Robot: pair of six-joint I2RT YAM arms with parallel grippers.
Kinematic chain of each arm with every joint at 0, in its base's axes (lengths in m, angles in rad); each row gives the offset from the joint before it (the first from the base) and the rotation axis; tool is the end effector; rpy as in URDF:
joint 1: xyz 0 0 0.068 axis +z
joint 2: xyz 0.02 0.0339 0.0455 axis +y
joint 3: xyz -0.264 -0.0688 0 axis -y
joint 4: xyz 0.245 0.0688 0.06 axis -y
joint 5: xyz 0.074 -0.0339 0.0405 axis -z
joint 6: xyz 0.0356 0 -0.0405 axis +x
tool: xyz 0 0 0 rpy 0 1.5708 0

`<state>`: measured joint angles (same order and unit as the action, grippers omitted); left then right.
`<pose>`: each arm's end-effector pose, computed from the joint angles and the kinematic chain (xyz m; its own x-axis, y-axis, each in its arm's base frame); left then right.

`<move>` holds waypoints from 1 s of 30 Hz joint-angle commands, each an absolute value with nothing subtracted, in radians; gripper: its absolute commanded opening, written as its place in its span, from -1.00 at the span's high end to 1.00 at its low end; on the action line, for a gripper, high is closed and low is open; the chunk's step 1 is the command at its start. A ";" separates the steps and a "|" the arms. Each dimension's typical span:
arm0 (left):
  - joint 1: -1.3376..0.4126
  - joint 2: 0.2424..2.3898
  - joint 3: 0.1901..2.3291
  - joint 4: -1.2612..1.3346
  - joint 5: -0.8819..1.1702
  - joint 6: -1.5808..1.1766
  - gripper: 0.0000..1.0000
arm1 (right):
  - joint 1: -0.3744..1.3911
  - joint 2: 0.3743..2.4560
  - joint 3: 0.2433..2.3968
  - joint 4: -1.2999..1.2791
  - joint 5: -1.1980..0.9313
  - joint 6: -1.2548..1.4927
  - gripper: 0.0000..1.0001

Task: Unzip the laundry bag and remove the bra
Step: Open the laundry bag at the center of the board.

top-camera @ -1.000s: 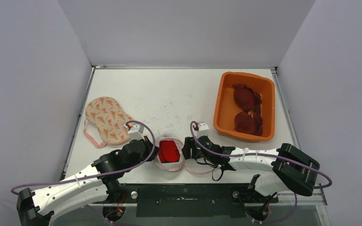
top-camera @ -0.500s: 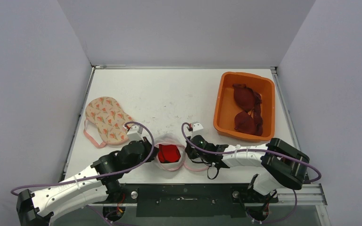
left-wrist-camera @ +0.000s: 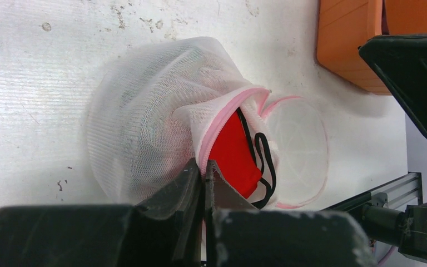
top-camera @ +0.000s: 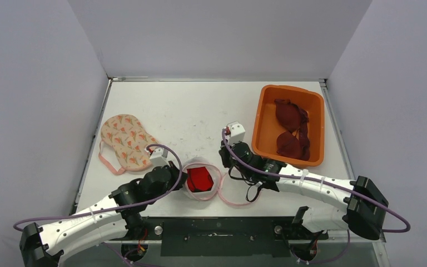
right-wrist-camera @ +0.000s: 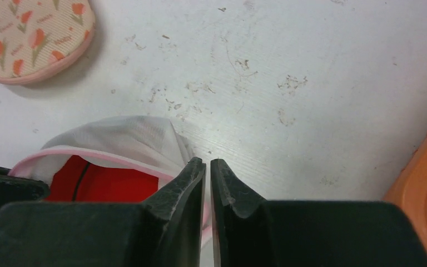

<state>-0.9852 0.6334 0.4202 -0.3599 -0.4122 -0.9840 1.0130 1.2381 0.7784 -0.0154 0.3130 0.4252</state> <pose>0.0942 -0.1162 0.2187 -0.6469 -0.4051 -0.6461 0.0702 0.8120 -0.5794 0.1553 0.2283 0.2588 -0.4938 -0.0500 -0.8682 -0.5034 0.8305 0.2385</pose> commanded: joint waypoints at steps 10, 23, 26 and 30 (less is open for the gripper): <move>-0.969 0.633 0.414 -0.337 -0.458 -0.987 1.00 | 0.940 1.302 0.588 0.246 0.047 0.405 -0.22; -0.962 0.646 0.392 -0.339 -0.440 -0.992 1.00 | 0.867 1.442 0.530 0.472 -0.141 0.424 -0.13; -0.958 0.644 0.387 -0.339 -0.433 -0.992 1.00 | 0.865 1.471 0.527 0.493 -0.171 0.436 -0.04; -0.954 0.634 0.382 -0.341 -0.427 -0.992 1.00 | 0.866 1.476 0.521 0.499 -0.179 0.453 0.29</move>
<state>-0.9638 0.6479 0.3855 -0.3557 -0.4335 -0.9878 0.8680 1.4780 0.5251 0.4076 -0.1421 0.4347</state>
